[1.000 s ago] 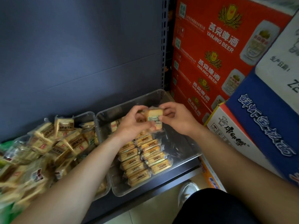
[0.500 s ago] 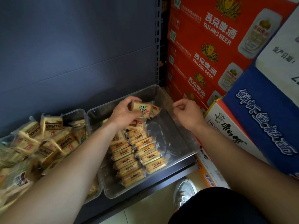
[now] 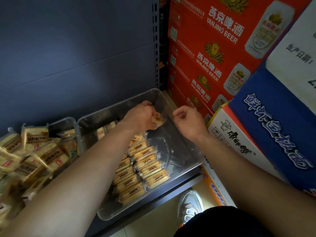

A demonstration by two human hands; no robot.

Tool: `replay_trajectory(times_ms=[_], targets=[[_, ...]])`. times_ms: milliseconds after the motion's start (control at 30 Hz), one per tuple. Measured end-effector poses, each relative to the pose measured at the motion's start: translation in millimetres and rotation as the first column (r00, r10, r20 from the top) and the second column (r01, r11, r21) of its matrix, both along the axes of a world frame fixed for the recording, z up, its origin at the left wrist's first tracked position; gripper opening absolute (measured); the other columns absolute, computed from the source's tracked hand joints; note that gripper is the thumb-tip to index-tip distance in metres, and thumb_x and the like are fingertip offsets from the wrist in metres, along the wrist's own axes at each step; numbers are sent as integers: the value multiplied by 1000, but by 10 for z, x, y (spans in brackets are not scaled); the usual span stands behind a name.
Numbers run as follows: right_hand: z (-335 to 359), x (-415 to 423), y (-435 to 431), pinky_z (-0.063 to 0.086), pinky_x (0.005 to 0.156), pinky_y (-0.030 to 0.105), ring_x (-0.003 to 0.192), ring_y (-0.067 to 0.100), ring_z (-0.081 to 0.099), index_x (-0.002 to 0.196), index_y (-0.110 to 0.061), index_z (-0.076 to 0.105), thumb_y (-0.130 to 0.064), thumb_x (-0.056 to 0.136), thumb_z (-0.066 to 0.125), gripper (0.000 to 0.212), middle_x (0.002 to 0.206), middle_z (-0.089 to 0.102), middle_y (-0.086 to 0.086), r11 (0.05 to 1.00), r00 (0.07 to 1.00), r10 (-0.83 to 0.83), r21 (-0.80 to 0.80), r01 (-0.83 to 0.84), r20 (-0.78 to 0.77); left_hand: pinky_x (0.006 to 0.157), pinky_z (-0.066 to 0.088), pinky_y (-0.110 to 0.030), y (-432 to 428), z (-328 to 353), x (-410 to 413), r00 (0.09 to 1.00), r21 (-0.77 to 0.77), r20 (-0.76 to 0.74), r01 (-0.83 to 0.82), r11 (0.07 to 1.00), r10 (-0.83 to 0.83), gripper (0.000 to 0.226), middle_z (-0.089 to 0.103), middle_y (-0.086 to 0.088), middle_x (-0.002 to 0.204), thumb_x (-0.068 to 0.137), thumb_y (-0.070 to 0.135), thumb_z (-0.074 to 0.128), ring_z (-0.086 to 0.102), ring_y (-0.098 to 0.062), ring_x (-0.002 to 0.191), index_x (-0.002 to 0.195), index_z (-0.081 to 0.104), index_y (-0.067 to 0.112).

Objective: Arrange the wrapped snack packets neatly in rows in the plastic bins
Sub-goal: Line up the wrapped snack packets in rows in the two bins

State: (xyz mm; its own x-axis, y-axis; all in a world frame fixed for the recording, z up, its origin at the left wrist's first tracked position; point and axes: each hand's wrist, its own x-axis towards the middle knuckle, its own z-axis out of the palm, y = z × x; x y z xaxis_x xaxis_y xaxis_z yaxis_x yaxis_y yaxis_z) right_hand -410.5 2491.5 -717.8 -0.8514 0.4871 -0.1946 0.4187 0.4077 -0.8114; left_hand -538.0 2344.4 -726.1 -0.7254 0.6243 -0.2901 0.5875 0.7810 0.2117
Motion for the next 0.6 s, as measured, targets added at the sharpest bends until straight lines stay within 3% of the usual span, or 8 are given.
replay_trajectory(times_ms=[100,300,367,433,500,600], targets=[[-16,-13,-2,52,72,30,83,14,63,101,-22,68,-14,96,62,11,87,64,-5,1000,1000,2,-6,-2,-6,104,45,-40,57,-21,15,1000,-60,7,5,998,-4,50,54,-2,128,81,35,81,47,-23,120,124,61,21],[-41,-16,11,51,70,31,82,17,64,96,-25,66,-14,95,63,11,87,65,-2,1000,1000,5,-22,-6,-21,87,45,-35,-52,-29,-60,996,89,19,-91,992,89,42,60,5,112,77,40,81,54,-19,102,105,50,32],[-41,-16,13,51,68,31,82,18,64,96,-26,66,-14,96,62,12,87,65,-1,999,1000,10,-33,-11,-23,77,45,-29,-148,-32,-82,973,250,140,-216,944,186,43,59,7,108,78,32,82,58,-14,94,106,49,30],[-42,-17,8,50,67,29,81,18,64,94,-27,65,-14,96,62,13,87,65,-1,999,1000,12,-39,-13,-23,70,48,-22,-208,-33,-79,901,425,337,-404,810,272,44,59,7,109,82,21,81,61,-10,91,112,49,28],[-41,-23,1,50,67,29,79,16,63,92,-27,64,-14,96,61,14,85,64,-2,1000,1000,5,-27,-6,-24,83,53,-26,-184,-56,-66,868,484,423,-460,745,261,52,55,3,121,84,15,79,61,-13,103,122,46,28],[-32,-35,-21,47,66,27,75,11,59,94,-24,64,-14,96,61,10,82,61,-4,1000,1000,-4,-15,4,-23,111,42,-33,-81,-151,-14,905,394,347,-381,837,248,69,41,-1,137,88,15,76,49,-14,116,144,38,26]])
